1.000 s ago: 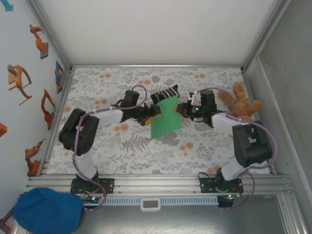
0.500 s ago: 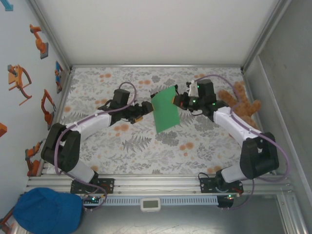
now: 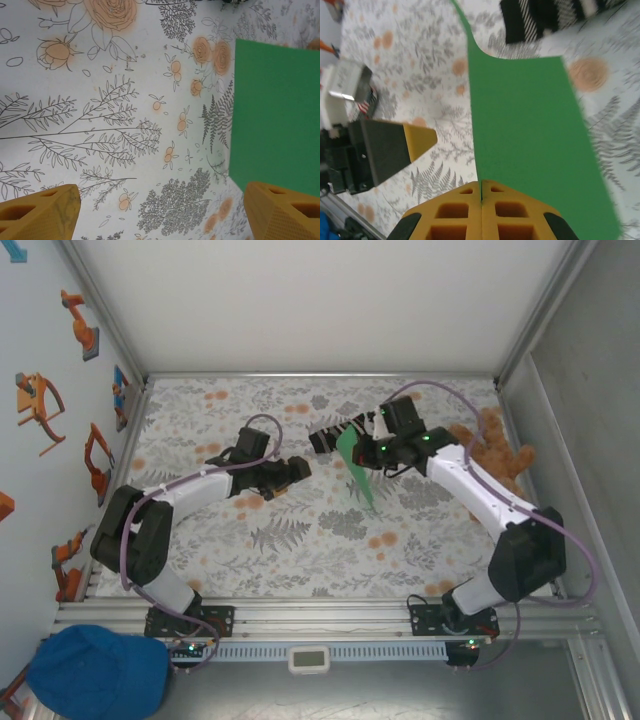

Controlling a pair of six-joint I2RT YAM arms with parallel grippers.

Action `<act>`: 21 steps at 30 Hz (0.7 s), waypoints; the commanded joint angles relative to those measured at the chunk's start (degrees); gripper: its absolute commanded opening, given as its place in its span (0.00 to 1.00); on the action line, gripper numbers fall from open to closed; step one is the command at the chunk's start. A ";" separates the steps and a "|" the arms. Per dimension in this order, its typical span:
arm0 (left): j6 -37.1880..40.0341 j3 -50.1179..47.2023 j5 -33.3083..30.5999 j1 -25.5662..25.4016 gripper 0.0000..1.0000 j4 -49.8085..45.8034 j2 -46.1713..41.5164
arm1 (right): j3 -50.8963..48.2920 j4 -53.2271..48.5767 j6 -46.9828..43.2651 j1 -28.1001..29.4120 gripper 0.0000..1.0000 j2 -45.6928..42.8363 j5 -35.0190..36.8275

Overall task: Fold a paper plane with a square sheet of paper (pick it up from the middle)
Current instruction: First fold in half a square sheet of paper at the center of the table.

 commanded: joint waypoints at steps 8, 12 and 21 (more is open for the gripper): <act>-2.08 -3.93 -4.93 -0.09 0.90 -0.49 -4.59 | -7.56 28.22 18.18 1.65 0.00 6.00 -9.19; -2.31 -3.39 -4.06 -0.66 0.92 0.03 -4.33 | -11.47 35.91 24.63 -0.55 0.00 9.07 -12.10; -2.29 1.01 -5.61 -4.39 0.98 -1.33 -0.09 | -13.21 39.60 23.59 -3.54 0.00 17.42 -14.40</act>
